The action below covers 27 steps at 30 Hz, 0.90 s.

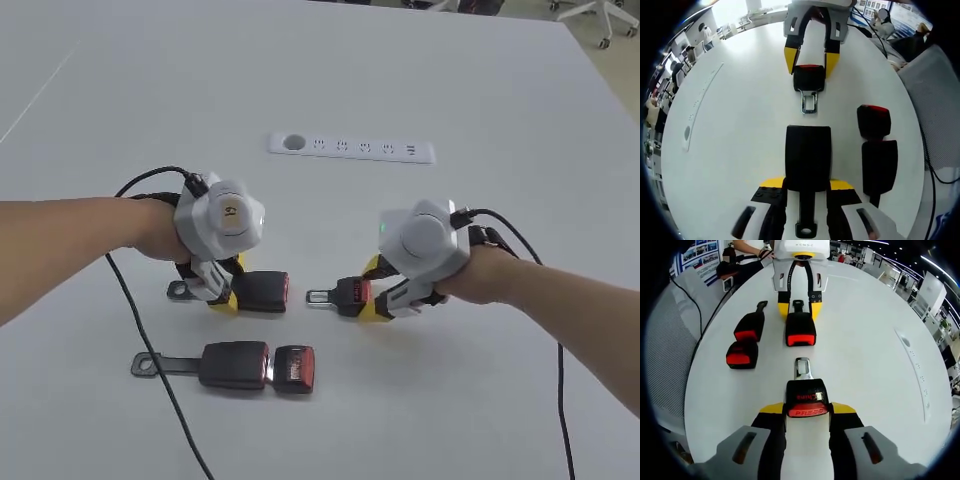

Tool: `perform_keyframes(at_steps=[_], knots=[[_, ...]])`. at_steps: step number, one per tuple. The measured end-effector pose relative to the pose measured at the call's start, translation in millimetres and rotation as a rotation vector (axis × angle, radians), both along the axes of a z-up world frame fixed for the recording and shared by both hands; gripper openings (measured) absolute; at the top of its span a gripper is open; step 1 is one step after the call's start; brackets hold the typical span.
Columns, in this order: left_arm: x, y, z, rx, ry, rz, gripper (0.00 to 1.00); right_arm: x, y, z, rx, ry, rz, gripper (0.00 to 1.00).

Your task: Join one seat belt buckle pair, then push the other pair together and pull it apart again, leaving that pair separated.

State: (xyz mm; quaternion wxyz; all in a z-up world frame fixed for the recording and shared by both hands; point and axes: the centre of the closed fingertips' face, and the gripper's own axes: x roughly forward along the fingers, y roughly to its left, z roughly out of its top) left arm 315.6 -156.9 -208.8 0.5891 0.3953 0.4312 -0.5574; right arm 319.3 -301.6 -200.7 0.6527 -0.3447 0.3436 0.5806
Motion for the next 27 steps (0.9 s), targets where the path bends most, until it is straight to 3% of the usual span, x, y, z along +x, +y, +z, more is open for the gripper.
perform_keyframes(at_steps=[27], knots=[[1.8,2.8,-2.3,-0.001,0.003,0.007,0.31,-2.5,31.1,1.0,0.027,0.016,0.003,0.31]])
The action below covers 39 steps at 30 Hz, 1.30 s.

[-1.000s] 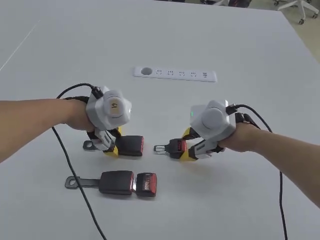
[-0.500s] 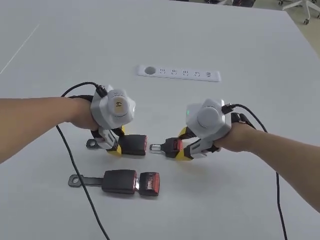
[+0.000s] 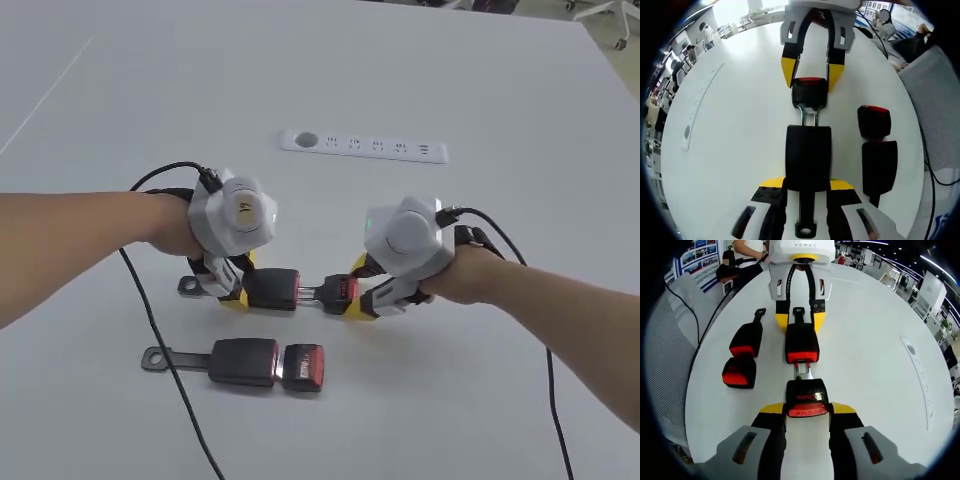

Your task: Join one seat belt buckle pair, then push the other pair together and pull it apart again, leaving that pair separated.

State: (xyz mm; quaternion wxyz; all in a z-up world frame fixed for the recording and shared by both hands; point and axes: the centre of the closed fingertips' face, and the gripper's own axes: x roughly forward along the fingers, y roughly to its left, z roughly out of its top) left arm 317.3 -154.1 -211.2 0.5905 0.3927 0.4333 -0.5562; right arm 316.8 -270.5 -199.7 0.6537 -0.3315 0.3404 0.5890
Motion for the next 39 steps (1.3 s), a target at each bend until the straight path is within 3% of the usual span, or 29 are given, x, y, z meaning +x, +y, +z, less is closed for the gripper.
perform_keyframes(at_steps=[7,13,39], knots=[[-1.0,-0.9,0.1,-0.008,-0.004,-0.002,0.30,0.0,9.1,0.5,0.014,0.002,-0.001,0.31],[-1.6,-0.3,0.6,-0.010,-0.003,-0.004,0.30,0.4,11.2,-2.6,-0.020,-0.035,0.012,0.30],[-3.3,-2.3,2.5,-0.028,-0.018,-0.008,0.29,-1.7,13.6,-4.7,0.002,-0.027,-0.036,0.28]])
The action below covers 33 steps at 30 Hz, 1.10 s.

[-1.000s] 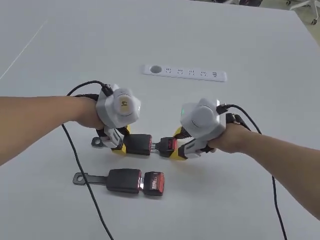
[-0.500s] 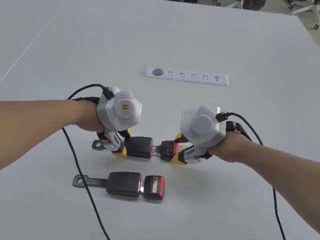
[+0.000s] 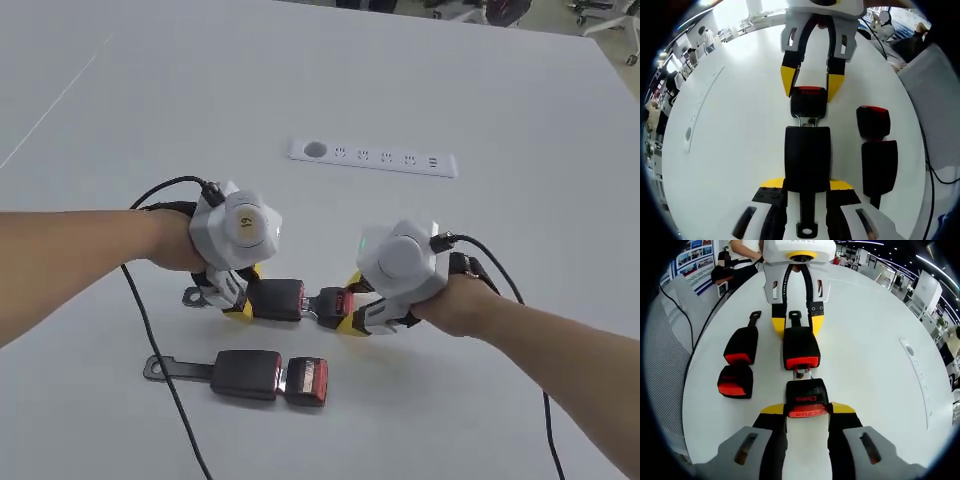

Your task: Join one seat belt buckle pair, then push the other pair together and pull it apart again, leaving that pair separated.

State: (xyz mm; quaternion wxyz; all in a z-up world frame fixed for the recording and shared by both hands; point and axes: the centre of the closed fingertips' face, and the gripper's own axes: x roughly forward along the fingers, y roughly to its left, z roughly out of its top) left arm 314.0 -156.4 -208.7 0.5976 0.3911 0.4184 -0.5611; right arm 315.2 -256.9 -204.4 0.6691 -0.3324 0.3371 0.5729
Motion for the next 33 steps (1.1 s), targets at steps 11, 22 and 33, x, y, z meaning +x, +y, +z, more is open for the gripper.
perform_keyframes(at_steps=[11,22,33], knots=[[0.5,-0.3,-1.6,0.008,-0.007,-0.037,0.29,-2.6,10.4,1.5,0.003,0.001,0.013,0.28],[-0.2,-1.2,0.0,0.022,-0.020,-0.059,0.28,-0.4,13.6,-1.0,-0.010,-0.003,-0.023,0.27],[0.1,-0.8,-0.1,0.033,-0.022,-0.068,0.27,-2.3,14.7,0.8,-0.011,-0.004,-0.052,0.25]])
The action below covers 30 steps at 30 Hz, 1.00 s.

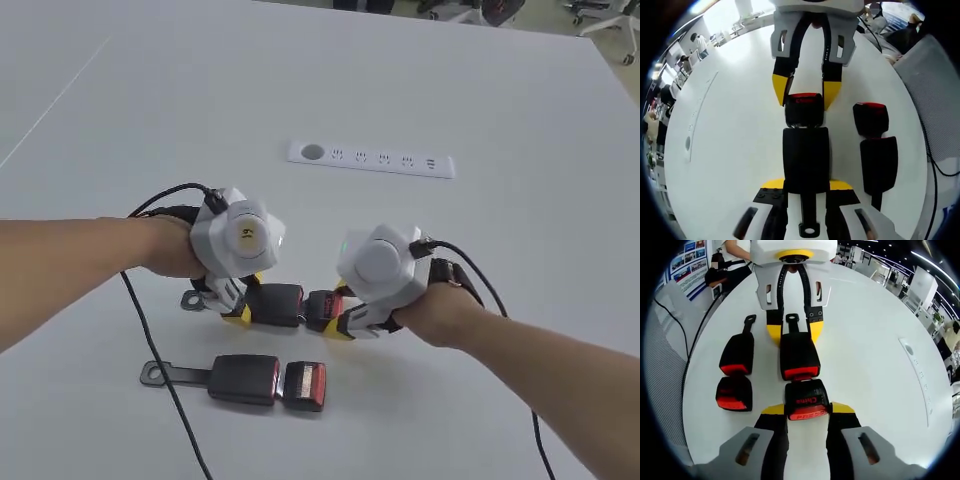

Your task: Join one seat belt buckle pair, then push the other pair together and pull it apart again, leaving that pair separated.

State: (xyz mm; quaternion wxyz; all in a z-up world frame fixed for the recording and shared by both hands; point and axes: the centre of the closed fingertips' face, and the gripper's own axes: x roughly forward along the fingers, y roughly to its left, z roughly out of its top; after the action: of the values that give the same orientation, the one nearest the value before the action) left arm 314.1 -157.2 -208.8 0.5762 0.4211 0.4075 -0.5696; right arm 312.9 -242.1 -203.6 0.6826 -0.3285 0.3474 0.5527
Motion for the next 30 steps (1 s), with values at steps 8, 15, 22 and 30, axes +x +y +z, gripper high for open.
perform_keyframes(at_steps=[8,15,22,30], knots=[[-0.6,0.0,-0.4,-0.004,-0.004,0.002,0.27,-1.7,1.4,1.4,-0.001,-0.002,-0.003,0.25],[0.4,0.8,-1.9,-0.008,0.008,0.004,0.28,-0.6,0.3,0.9,-0.006,-0.013,0.020,0.27],[-0.4,1.4,-2.0,-0.004,0.008,0.027,0.29,-0.5,-0.6,1.8,-0.029,-0.014,0.044,0.28],[0.9,1.8,-2.7,0.023,0.008,0.034,0.29,0.2,-4.9,1.5,-0.048,-0.018,0.036,0.28]])
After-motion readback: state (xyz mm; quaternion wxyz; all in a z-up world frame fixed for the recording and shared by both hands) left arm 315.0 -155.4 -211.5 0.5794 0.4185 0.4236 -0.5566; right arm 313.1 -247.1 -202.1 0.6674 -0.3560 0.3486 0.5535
